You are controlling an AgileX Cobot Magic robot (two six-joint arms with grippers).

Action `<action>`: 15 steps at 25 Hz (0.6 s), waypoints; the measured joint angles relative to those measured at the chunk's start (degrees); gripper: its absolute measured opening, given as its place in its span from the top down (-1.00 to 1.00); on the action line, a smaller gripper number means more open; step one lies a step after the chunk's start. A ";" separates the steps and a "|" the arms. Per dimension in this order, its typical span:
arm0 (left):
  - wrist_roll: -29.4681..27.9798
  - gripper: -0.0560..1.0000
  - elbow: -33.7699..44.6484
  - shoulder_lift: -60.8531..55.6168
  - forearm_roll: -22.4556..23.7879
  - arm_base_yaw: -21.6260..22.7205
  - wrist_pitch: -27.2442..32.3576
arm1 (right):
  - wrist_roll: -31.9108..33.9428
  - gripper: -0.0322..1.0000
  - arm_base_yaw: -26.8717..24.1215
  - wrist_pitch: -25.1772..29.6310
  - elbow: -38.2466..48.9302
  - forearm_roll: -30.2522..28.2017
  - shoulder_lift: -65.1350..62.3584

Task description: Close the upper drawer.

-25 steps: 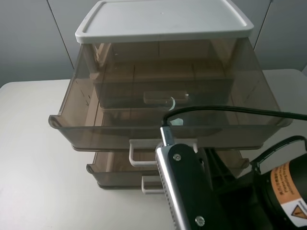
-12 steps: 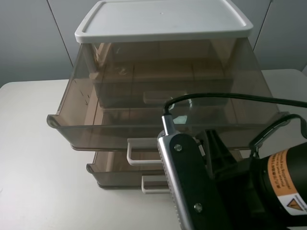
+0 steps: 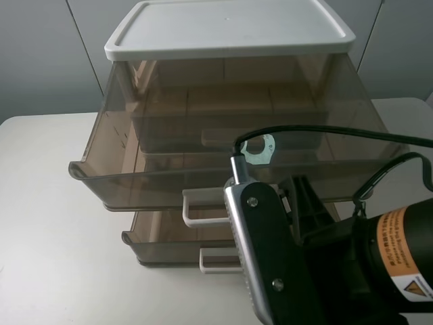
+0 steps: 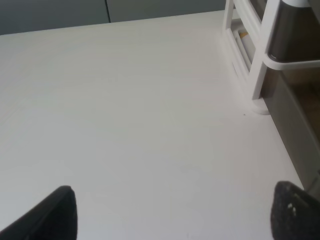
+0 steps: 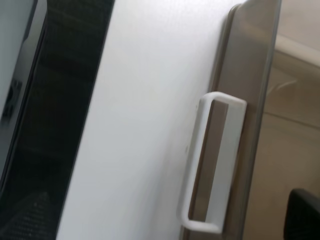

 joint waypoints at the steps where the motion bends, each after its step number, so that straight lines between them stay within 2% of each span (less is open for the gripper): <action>1: 0.00 -0.51 0.00 0.00 0.00 0.00 0.00 | 0.00 -0.41 0.00 -0.58 0.00 0.00 0.00; 4: 0.00 -0.51 0.00 0.00 0.00 0.00 0.00 | 0.00 -0.41 0.00 -3.59 0.00 -1.65 0.04; 15: 0.00 -0.51 0.00 0.00 0.00 0.00 0.00 | 0.00 -0.41 0.00 -3.97 0.00 -3.09 0.04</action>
